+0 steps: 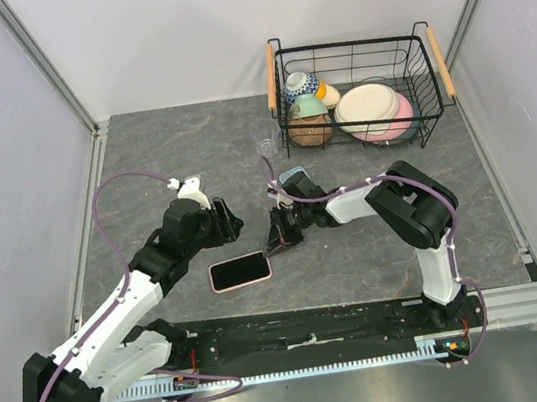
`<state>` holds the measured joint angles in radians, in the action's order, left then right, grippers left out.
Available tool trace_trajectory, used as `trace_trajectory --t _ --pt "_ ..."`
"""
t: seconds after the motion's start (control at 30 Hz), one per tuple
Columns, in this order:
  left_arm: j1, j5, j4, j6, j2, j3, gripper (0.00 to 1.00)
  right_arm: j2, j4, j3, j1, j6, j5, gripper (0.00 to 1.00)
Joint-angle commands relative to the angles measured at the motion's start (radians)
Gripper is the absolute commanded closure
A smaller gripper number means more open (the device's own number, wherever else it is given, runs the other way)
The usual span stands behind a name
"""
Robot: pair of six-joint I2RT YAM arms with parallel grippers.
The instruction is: Put the phone into the phone case
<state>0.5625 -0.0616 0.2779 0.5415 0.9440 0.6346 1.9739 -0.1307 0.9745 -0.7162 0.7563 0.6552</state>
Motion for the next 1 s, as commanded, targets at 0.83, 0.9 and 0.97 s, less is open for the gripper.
trace_trajectory --t 0.83,0.9,0.97 --pt "0.001 -0.014 -0.017 -0.025 0.012 0.023 0.34 0.037 0.123 0.253 -0.120 -0.098 -0.186 0.47" --pt "0.001 -0.012 -0.022 -0.025 0.018 0.022 0.34 0.013 0.198 0.262 -0.098 -0.156 -0.222 0.38" --pt "0.000 -0.006 -0.026 -0.025 0.027 0.020 0.34 -0.021 0.242 0.268 -0.079 -0.217 -0.301 0.29"
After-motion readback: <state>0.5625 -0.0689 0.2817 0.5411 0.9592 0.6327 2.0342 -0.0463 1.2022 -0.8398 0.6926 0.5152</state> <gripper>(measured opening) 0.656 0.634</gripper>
